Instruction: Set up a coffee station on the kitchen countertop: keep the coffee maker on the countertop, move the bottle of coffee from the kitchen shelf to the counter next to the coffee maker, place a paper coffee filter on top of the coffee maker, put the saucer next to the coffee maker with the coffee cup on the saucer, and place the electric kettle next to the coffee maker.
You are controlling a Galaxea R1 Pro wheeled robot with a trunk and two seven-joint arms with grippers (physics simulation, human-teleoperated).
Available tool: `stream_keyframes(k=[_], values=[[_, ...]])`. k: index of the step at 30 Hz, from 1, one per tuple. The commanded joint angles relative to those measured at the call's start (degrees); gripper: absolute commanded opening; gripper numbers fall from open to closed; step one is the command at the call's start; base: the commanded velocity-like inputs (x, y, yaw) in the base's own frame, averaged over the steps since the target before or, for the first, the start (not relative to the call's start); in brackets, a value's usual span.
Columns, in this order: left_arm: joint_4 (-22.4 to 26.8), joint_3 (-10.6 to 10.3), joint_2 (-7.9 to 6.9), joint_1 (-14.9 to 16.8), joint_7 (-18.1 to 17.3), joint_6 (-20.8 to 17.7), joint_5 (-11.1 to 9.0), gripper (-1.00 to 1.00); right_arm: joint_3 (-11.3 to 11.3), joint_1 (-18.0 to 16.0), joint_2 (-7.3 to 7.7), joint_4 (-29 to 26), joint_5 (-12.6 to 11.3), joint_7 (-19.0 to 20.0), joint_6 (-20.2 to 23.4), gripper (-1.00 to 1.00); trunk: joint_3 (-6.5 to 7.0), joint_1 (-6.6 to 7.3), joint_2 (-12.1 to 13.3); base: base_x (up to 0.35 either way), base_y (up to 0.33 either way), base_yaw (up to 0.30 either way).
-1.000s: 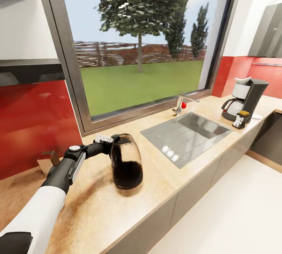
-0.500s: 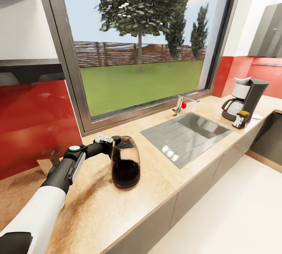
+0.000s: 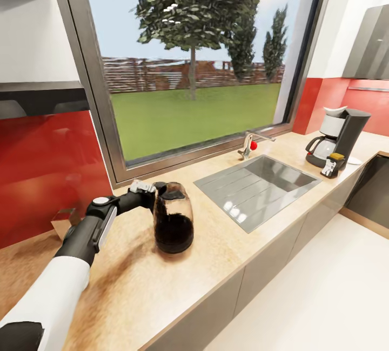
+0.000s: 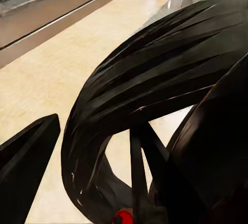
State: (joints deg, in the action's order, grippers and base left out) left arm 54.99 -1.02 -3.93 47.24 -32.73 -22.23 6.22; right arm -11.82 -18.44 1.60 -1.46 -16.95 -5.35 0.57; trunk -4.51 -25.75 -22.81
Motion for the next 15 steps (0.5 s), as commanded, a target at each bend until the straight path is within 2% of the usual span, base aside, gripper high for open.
stream_keyframes(k=[1,4,11,15], values=[[0.5,0.0,-0.02,0.1,-0.3,-0.2,0.6,-1.0,-0.5,0.0,0.0,-0.1,-0.5,-0.2,0.1,1.0,-0.13,-0.04,-0.1,0.0,0.0,0.0],[3.2,0.1,-0.02,0.2,-0.1,-0.5,0.6,-1.0,-0.5,-0.1,-0.01,-0.2,-0.6,-0.1,0.1,1.0,-0.13,-0.04,-0.1,0.0,0.0,0.0],[11.4,0.5,-0.23,0.6,0.0,-5.0,0.1,-1.0,-0.6,0.0,-0.1,-0.3,-0.6,-0.1,0.0,1.0,-0.13,-0.04,-0.1,0.0,0.0,0.0],[13.0,3.5,-0.43,0.3,-0.1,-7.0,0.0,-1.0,-0.4,0.0,-0.1,-0.4,-0.8,-0.2,-1.6,1.0,-0.13,-0.04,-0.1,0.0,0.0,0.0]])
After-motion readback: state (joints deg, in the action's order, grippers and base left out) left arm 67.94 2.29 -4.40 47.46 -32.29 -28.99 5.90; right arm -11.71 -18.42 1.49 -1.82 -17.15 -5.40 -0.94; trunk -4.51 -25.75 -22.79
